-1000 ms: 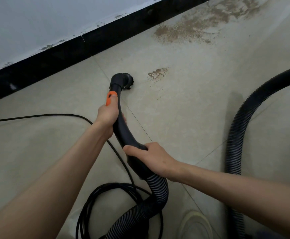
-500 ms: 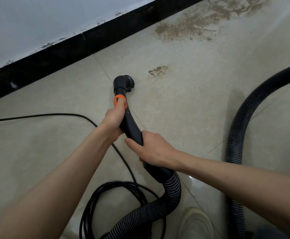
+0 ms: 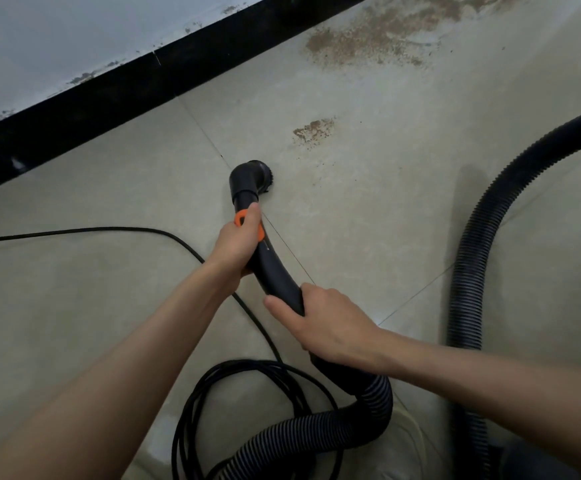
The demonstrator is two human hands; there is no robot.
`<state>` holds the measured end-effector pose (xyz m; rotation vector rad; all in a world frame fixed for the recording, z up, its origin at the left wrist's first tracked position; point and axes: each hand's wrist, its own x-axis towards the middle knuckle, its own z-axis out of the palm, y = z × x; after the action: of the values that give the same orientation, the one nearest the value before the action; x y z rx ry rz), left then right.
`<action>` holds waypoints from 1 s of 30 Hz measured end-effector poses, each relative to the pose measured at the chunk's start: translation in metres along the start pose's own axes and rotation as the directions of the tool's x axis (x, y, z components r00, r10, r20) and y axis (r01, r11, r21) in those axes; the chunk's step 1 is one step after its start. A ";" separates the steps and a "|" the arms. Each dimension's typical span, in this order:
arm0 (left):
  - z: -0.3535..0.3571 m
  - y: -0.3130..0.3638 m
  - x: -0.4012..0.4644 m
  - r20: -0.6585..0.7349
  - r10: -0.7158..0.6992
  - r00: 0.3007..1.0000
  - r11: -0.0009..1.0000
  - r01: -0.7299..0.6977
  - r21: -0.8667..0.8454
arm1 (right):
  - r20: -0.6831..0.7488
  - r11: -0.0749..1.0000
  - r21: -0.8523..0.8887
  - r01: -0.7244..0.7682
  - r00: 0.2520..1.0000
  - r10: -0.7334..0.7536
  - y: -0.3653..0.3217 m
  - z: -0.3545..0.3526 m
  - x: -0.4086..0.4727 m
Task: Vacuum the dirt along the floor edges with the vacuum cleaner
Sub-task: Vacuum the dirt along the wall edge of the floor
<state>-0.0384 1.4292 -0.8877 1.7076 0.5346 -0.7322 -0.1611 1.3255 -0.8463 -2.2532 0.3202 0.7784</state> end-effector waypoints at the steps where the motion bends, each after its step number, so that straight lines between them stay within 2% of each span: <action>1: 0.003 0.001 0.000 0.012 0.007 1.000 1.000 -0.007 0.003 | -0.013 1.000 0.005 -0.020 1.000 0.020 0.001 -0.001 0.001; 4: 0.013 0.003 -0.001 0.049 0.020 0.999 1.000 -0.020 -0.008 | 0.011 0.996 0.071 -0.061 0.998 0.061 0.005 -0.005 0.005; 7: 0.022 -0.001 -0.002 0.099 0.016 0.995 1.000 -0.014 -0.020 | 0.164 0.930 0.356 -0.090 0.986 0.033 0.015 -0.008 0.006; 9: 0.029 -0.001 -0.002 0.141 0.030 0.990 0.999 -0.027 -0.023 | 0.189 0.889 0.448 -0.096 0.982 0.011 0.021 -0.010 0.005; 15: 0.051 -0.001 -0.005 0.244 0.021 0.969 1.000 -0.019 -0.013 | 0.048 0.899 0.426 -0.105 0.994 0.093 0.031 -0.006 -0.006; 21: 0.066 0.007 0.001 0.279 0.039 0.960 0.999 -0.039 -0.005 | -0.038 0.880 0.464 -0.099 0.991 0.131 0.039 -0.009 0.000; 26: 0.071 0.023 0.015 0.199 0.067 0.978 0.998 -0.066 -0.009 | -0.072 0.879 0.474 -0.051 0.993 0.096 0.036 -0.020 0.023; 30: 0.046 0.015 0.027 0.069 0.068 0.995 0.994 -0.062 -0.091 | 0.014 0.903 0.429 -0.024 1.000 0.020 0.026 -0.014 0.036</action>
<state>-0.0183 1.3804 -0.9044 1.6025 0.4530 -0.7104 -0.1376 1.2974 -0.8749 -1.8317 0.4654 0.6544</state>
